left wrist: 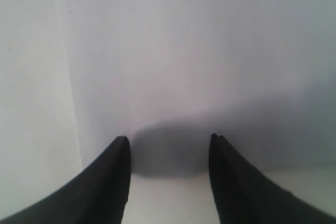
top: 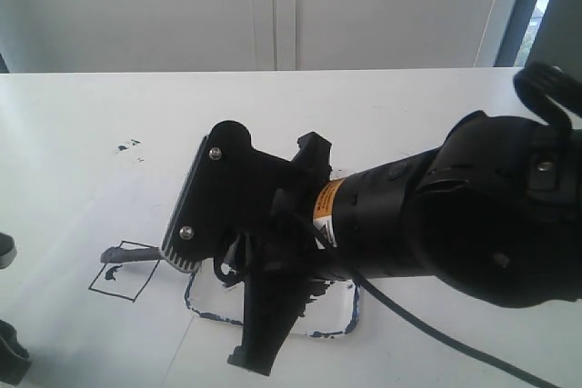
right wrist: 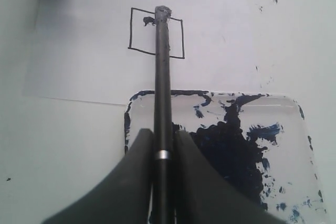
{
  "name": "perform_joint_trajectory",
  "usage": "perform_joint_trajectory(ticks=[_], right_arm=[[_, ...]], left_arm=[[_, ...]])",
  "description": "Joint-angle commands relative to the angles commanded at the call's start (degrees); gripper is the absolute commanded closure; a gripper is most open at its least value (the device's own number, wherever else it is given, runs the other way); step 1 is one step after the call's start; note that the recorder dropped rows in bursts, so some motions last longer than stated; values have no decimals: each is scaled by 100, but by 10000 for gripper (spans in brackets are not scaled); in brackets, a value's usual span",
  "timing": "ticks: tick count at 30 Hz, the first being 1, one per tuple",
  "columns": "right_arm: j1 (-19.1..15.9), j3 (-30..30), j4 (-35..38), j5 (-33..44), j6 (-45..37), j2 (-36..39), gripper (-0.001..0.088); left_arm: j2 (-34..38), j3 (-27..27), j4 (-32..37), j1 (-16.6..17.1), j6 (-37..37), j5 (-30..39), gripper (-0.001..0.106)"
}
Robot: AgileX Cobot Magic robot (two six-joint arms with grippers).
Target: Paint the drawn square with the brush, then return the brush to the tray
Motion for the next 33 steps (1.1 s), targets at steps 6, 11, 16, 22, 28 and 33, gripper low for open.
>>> perform_joint_trajectory(ticks=[6, 11, 16, 22, 28, 33], right_arm=[[0, 0, 0, 48, 0, -251, 868], [0, 0, 0, 106, 0, -251, 868], [0, 0, 0, 106, 0, -251, 868], [0, 0, -12, 106, 0, -251, 868], [0, 0, -37, 106, 0, -251, 868], [0, 0, -37, 106, 0, -251, 868]], left_arm=[[0, 0, 92, 0, 85, -116, 534], [-26, -21, -53, 0, -165, -183, 534], [-239, -223, -52, 0, -795, -172, 534], [-231, -231, -86, 0, -1082, -200, 534], [-54, -231, -86, 0, -1130, -370, 534], [133, -231, -86, 0, -1130, -408, 534]])
